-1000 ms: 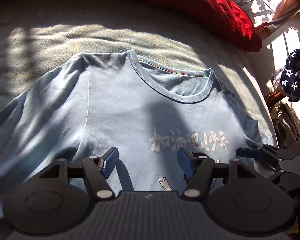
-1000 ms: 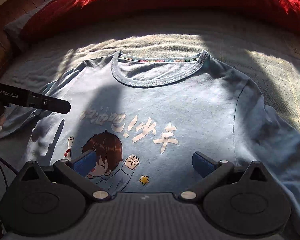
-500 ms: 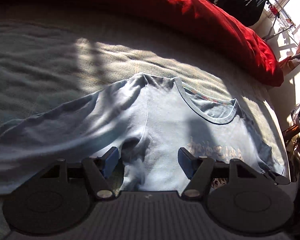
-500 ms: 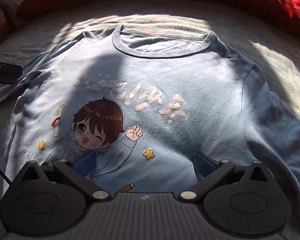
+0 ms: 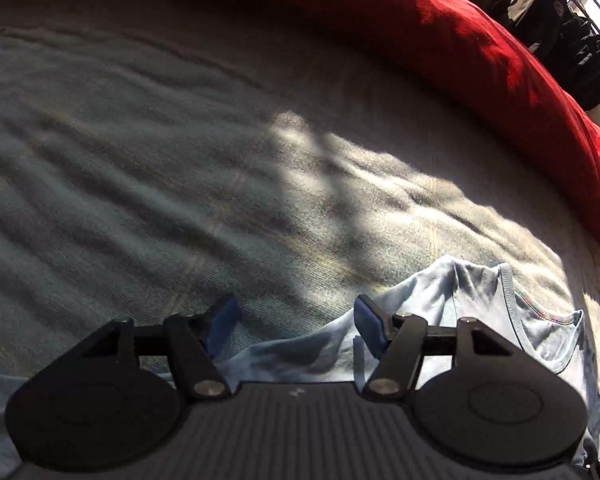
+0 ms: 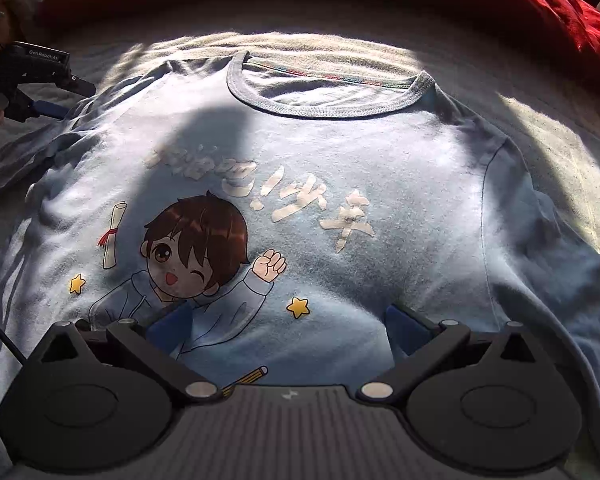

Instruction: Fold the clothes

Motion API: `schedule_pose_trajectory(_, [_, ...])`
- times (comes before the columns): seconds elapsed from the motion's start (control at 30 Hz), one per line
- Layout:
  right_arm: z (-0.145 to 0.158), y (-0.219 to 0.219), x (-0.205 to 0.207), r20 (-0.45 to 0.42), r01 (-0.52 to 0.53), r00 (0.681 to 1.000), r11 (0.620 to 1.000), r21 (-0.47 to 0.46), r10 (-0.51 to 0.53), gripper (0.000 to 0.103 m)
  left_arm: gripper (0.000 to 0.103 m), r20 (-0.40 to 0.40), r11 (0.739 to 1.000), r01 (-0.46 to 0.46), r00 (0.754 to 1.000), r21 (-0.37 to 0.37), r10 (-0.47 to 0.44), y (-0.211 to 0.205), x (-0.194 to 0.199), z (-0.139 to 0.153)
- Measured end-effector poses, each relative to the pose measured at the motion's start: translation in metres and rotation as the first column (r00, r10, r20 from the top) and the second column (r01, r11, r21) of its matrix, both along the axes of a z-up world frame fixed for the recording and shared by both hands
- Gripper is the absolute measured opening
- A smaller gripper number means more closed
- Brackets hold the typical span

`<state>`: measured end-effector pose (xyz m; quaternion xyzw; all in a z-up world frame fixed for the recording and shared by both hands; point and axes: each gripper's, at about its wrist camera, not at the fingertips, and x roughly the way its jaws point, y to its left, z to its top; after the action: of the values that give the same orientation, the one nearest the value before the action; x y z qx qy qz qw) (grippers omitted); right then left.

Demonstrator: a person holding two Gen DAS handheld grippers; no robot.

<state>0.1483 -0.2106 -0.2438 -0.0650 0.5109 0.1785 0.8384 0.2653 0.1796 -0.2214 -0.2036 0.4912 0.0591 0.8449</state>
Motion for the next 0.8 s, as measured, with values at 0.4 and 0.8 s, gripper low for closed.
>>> schedule_pose_trajectory(0.4, [0.0,0.003,0.003,-0.018,0.027,0.999,1.0,-0.015,-0.027,0.103,0.064,-0.127,1.0,-0.02,0.992,-0.005,0.019,0.002,-0.068,-0.004])
schedule_pose_trajectory(0.8, [0.001,0.007,0.006,-0.031,0.032,0.999,0.999,-0.037,-0.033,0.103,0.069,-0.013,0.998,0.02,1.0,0.057,-0.019,-0.012,-0.059,0.031])
